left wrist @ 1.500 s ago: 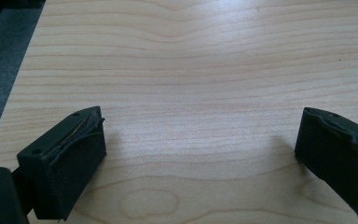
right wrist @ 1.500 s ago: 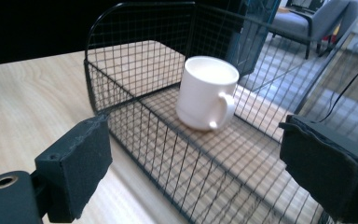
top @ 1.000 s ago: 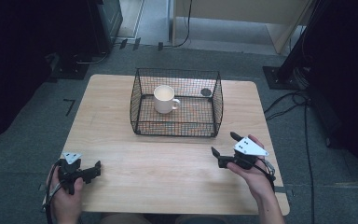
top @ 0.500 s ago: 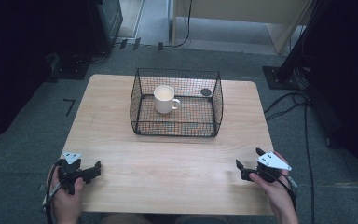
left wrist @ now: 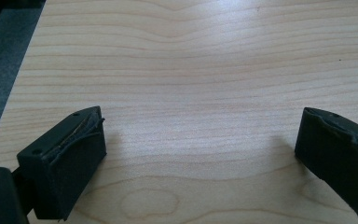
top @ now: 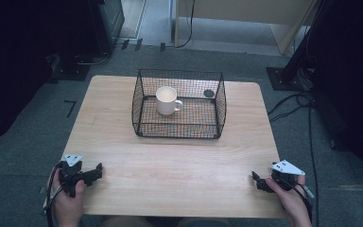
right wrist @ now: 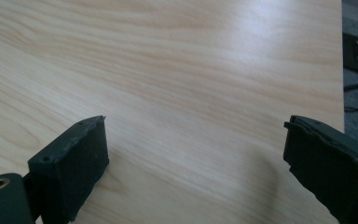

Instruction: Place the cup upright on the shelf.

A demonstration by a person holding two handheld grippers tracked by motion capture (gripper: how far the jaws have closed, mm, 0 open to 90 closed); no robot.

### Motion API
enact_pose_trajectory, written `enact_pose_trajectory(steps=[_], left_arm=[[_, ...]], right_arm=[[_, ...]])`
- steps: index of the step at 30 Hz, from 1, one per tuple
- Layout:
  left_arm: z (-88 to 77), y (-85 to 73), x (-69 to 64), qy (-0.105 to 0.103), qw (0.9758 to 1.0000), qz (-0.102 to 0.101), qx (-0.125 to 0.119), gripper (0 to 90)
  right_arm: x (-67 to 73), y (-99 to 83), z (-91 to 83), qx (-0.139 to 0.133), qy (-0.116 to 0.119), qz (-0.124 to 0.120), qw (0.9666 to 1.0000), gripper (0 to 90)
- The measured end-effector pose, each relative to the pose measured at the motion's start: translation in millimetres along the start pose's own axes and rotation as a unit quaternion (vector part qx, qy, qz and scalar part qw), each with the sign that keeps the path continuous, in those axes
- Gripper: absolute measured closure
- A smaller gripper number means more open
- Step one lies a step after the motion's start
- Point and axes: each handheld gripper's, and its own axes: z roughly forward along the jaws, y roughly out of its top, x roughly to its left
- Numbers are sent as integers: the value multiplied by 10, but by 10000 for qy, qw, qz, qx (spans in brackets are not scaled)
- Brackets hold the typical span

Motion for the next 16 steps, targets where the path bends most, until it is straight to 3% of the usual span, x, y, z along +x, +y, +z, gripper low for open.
enact_pose_trajectory(steps=[8, 9, 16], left_arm=[[0, 0, 0, 0, 10000, 0, 0, 19], [0, 0, 0, 0, 10000, 0, 0, 19], [0, -1, 1, -2, 10000, 7, 3, 19]], right_arm=[[-57, -38, -27, 104, 21, 165, 9998, 58], [-63, -40, -21, 187, 146, 331, 9992, 51], [-62, -41, -18, 195, 148, 325, 9992, 38]])
